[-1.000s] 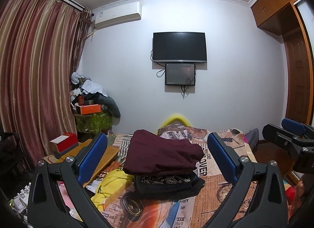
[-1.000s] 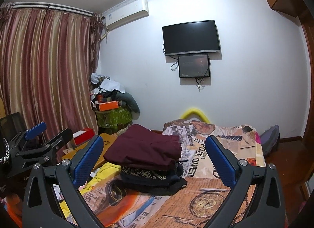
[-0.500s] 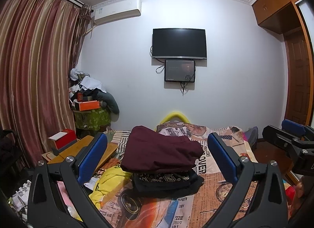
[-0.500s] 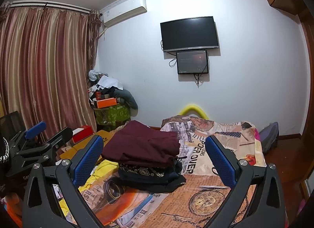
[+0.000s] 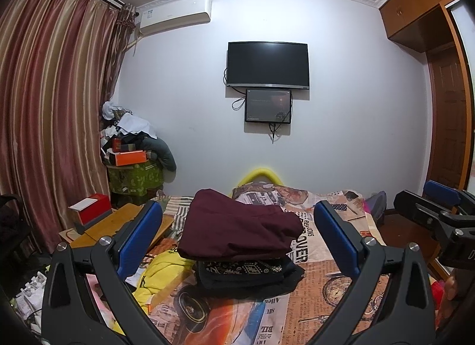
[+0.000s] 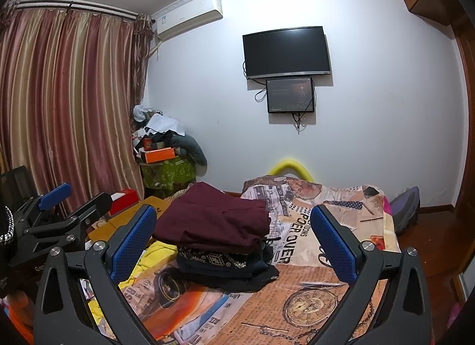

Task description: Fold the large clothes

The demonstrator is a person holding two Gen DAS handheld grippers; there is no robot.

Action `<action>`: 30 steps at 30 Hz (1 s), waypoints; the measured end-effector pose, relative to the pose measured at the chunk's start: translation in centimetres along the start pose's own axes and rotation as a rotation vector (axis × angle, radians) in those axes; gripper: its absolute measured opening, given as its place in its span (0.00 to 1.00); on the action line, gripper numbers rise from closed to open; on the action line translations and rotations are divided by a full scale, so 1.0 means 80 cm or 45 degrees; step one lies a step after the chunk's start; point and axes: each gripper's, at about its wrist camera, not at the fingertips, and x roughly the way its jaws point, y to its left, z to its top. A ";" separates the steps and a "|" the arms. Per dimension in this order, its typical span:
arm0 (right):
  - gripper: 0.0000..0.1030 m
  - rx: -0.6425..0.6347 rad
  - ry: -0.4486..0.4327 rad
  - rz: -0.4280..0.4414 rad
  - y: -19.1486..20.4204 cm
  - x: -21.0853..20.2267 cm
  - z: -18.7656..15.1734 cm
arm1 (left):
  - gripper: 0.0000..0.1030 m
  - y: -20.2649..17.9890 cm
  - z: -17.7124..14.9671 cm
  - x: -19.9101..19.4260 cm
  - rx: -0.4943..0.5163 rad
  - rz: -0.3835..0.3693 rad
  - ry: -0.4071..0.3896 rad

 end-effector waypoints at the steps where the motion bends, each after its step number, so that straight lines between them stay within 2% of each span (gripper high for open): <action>1: 1.00 0.000 0.001 -0.001 0.000 0.000 0.000 | 0.99 0.000 0.000 0.000 0.000 0.000 0.001; 30: 1.00 -0.008 -0.009 -0.023 -0.004 -0.001 0.001 | 0.99 -0.003 -0.001 -0.003 -0.028 -0.057 0.022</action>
